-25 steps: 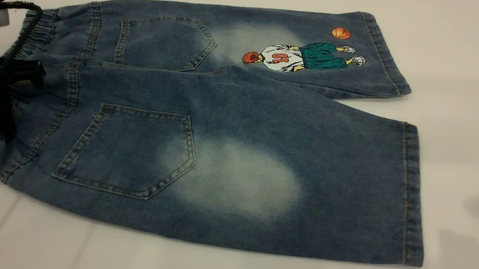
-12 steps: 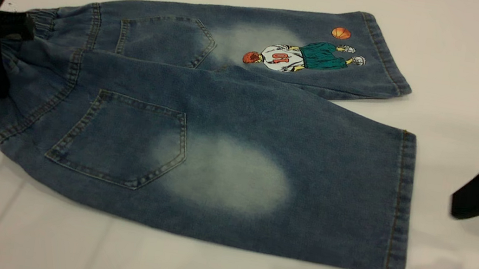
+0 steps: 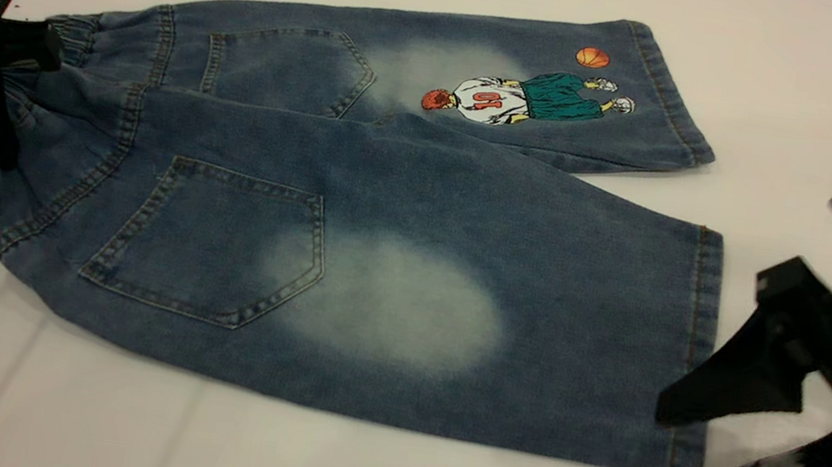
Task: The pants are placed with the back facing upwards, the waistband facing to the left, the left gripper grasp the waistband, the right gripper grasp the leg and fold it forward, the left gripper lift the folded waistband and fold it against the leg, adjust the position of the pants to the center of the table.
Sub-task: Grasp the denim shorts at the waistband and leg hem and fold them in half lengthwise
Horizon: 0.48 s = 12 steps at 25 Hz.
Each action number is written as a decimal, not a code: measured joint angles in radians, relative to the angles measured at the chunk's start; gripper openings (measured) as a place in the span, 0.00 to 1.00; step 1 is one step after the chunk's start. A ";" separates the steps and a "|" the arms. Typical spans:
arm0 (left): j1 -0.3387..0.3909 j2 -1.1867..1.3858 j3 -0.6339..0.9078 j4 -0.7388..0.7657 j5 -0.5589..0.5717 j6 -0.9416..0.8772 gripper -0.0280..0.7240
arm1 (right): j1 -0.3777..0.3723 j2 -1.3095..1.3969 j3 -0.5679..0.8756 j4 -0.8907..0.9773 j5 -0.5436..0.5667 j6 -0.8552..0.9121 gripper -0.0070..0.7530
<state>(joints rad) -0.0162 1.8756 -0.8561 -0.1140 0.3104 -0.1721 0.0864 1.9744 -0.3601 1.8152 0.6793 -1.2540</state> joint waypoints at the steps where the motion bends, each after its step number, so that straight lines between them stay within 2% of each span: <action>1: 0.000 0.000 0.000 0.000 0.000 0.000 0.16 | 0.000 0.026 -0.001 0.008 0.010 -0.010 0.60; 12: 0.000 0.000 0.000 0.000 -0.005 0.001 0.16 | 0.000 0.166 -0.090 0.010 0.075 -0.057 0.58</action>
<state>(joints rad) -0.0162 1.8756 -0.8561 -0.1140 0.3053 -0.1712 0.0864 2.1406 -0.4499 1.8255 0.7545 -1.3106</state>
